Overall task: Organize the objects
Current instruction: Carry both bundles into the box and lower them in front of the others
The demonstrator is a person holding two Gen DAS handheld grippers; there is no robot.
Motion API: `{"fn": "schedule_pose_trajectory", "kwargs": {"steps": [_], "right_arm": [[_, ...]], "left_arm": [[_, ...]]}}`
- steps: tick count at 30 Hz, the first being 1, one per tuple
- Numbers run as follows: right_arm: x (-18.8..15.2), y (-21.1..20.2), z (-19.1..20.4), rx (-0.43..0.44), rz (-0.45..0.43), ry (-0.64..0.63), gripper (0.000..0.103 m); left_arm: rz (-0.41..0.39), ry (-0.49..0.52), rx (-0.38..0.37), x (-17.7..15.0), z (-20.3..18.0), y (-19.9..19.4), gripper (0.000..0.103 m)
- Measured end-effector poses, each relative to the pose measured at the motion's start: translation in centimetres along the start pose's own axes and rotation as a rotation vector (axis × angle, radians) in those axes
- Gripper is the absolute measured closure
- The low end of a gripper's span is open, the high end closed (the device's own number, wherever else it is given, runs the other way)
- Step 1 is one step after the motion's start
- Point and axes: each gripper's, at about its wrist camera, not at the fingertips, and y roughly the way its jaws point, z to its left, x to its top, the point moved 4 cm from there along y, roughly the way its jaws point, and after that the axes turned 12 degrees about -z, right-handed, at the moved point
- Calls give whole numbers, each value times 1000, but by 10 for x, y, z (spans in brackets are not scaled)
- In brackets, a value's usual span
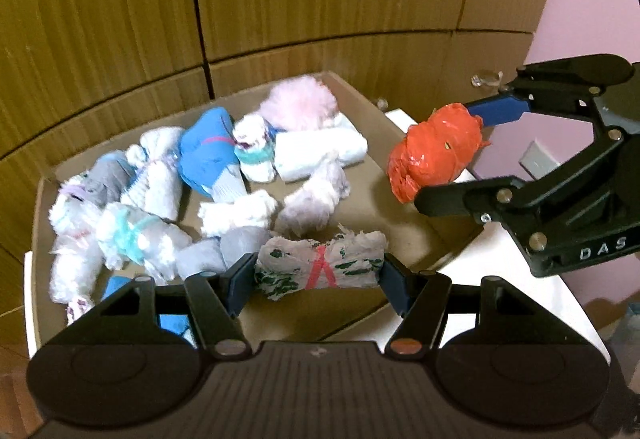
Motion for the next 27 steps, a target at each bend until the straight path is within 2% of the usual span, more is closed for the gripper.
{"fn": "schedule_pose_trajectory", "kwargs": {"steps": [6, 12, 16, 17, 22, 27], "right_arm": [[-3, 10, 7, 50, 67, -89, 32], [-7, 30, 9, 93, 140, -171, 32], [-12, 47, 9, 132, 180, -198, 32], [-14, 51, 9, 137, 194, -208, 32], [-21, 66, 6, 190, 227, -216, 32], [-25, 76, 6, 201, 235, -227, 32]], "left_arm": [[81, -55, -50, -1, 6, 10, 41], [128, -45, -36, -3, 9, 22, 41], [138, -85, -36, -9, 15, 28, 41], [137, -114, -51, -11, 17, 28, 41], [98, -138, -23, -9, 17, 28, 41], [23, -163, 35, -14, 13, 26, 41]]}}
